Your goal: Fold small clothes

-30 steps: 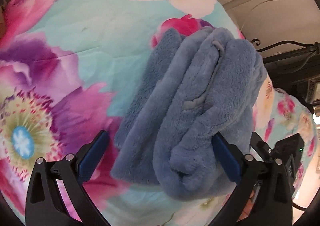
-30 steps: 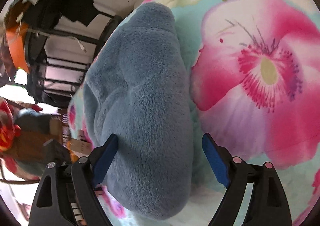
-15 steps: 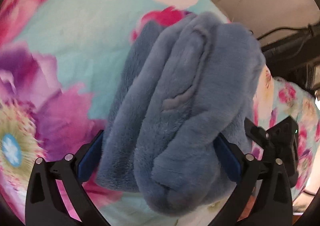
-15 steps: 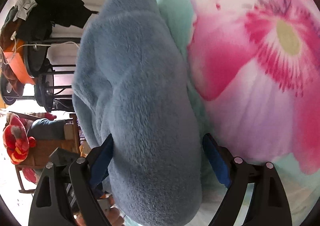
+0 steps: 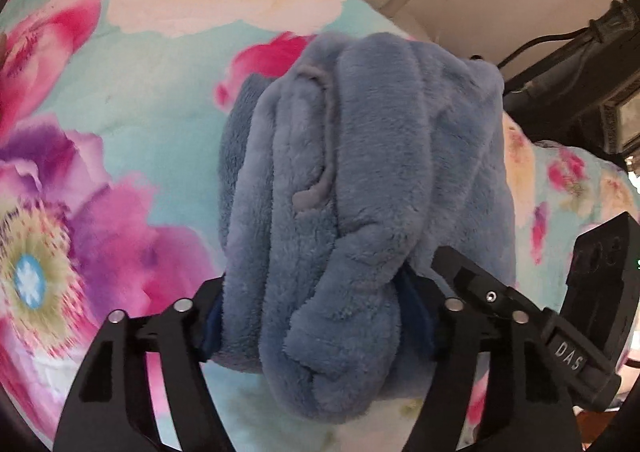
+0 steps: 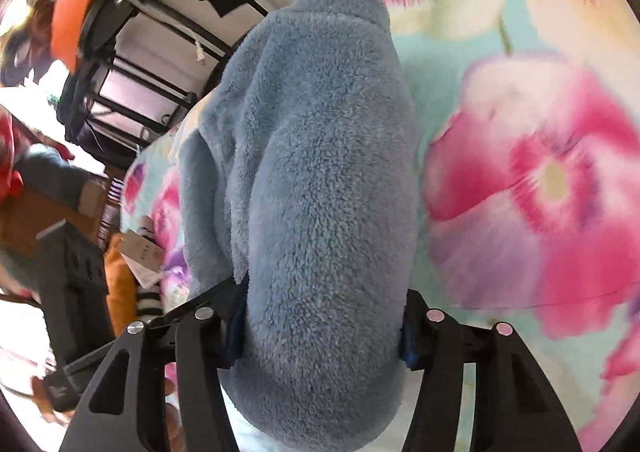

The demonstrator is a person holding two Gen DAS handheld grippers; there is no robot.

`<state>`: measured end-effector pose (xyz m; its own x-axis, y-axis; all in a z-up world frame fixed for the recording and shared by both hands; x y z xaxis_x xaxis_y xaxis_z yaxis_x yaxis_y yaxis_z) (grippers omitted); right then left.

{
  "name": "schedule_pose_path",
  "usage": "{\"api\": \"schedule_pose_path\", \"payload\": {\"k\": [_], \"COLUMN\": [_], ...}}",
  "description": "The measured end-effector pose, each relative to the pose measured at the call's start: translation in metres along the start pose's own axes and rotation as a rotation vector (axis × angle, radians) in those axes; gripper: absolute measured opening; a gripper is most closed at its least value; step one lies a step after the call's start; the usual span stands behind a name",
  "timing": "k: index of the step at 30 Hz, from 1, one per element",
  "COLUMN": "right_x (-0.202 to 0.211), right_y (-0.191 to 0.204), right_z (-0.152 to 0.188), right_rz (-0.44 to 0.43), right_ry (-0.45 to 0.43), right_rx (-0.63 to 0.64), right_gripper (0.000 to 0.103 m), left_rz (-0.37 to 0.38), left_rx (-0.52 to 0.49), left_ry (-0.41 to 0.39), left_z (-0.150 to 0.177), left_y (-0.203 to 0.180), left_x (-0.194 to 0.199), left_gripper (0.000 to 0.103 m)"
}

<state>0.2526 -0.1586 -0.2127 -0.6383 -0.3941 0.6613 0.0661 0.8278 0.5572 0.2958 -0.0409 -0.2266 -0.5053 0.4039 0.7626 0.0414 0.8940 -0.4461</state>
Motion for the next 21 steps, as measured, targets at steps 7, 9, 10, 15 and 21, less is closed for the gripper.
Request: {"api": "schedule_pose_path", "payload": {"k": [7,9,10,15,21], "right_x": [0.091,0.132,0.153,0.235,0.301], "right_y": [-0.033,-0.056,-0.067,-0.130,-0.211], "right_z": [-0.022,-0.021,-0.020,-0.012,0.004], "right_rz": [0.081,0.117,0.143,0.278,0.359], "right_ry": [-0.083,-0.118,-0.136,-0.213,-0.282], "right_rx": [0.060,0.069,0.076,0.047,-0.072], "right_gripper": [0.057,0.057,0.057,0.057,0.057], "left_rz": [0.135,0.194,0.217,0.330,0.392], "left_rx": [-0.130,-0.175,-0.186,-0.216,-0.331], "left_ry": [-0.025,-0.034,-0.035,0.009,0.074], "left_z": [0.028,0.048,0.058,0.119,0.182], "left_y": [-0.082,-0.121,-0.137,-0.219,-0.314], "left_x": [0.023,0.028,0.029,0.024,0.004], "left_gripper": [0.065,0.065,0.065,0.065,0.065]}}
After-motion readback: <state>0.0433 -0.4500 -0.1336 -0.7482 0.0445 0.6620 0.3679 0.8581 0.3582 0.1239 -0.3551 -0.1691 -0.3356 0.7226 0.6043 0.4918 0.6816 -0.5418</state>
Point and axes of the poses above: each gripper's, at about its wrist camera, not at the fingertips, and x roughly against the way its jaws point, y to its left, z to its underside, the point moved 6 cm from there along -x, roughly the way its jaws point, and after that the axes turned 14 degrees about -y, right-handed, at the moved point
